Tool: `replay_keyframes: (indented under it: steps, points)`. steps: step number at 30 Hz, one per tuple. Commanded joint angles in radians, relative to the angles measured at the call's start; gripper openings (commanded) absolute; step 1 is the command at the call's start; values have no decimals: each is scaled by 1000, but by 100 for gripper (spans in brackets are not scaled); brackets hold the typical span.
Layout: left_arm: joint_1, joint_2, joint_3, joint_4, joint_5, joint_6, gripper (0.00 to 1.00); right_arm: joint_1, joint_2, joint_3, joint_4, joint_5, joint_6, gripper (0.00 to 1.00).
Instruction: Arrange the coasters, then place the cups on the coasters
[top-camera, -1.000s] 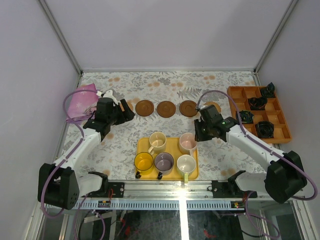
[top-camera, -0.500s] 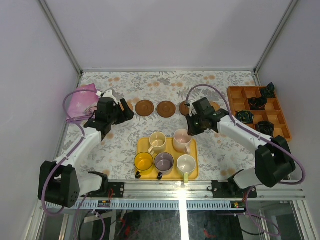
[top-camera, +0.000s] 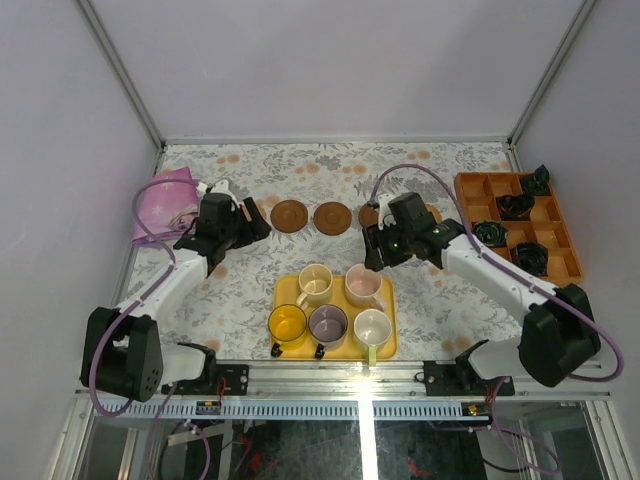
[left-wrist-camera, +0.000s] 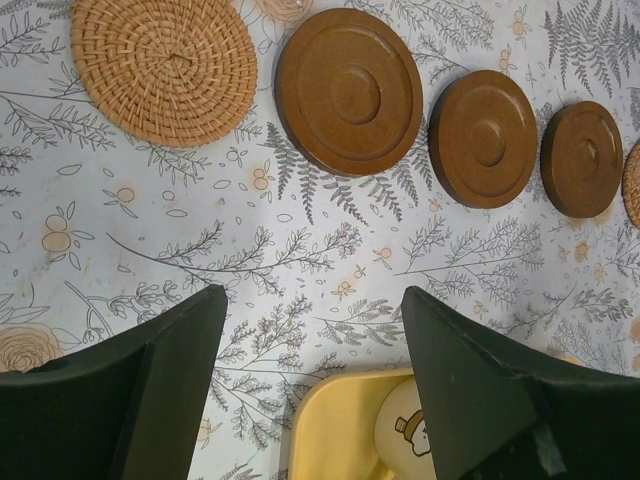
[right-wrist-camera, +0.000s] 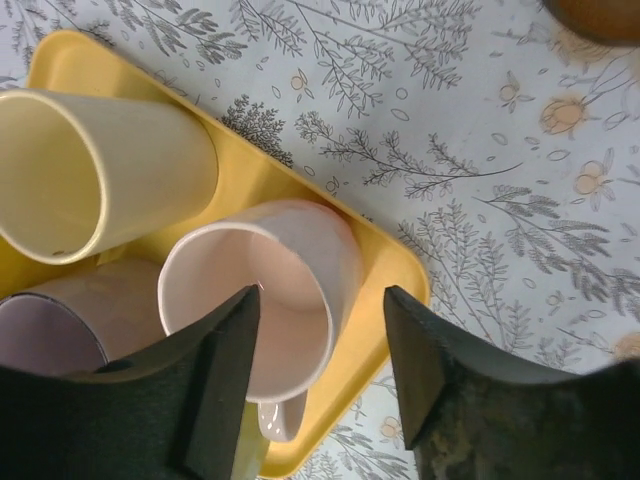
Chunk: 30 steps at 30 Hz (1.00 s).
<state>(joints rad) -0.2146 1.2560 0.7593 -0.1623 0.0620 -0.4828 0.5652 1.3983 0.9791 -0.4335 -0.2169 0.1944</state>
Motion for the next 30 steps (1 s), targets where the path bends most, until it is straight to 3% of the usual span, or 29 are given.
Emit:
replay_keyframes:
  steps: [1, 6, 9, 30]
  points:
    - [-3, 13, 48, 69, 16, -9, 71, 12, -124, 36, -43, 38, -3, 67]
    - [-4, 10, 51, 68, 17, -1, 71, 12, -221, -11, -168, 17, 8, 84]
    - [-3, 12, 51, 70, 22, 3, 71, 12, -249, -46, -222, -28, 19, 87]
    - [-3, 49, 70, 63, 51, 18, 71, 134, -208, -171, -128, -65, 130, 82]
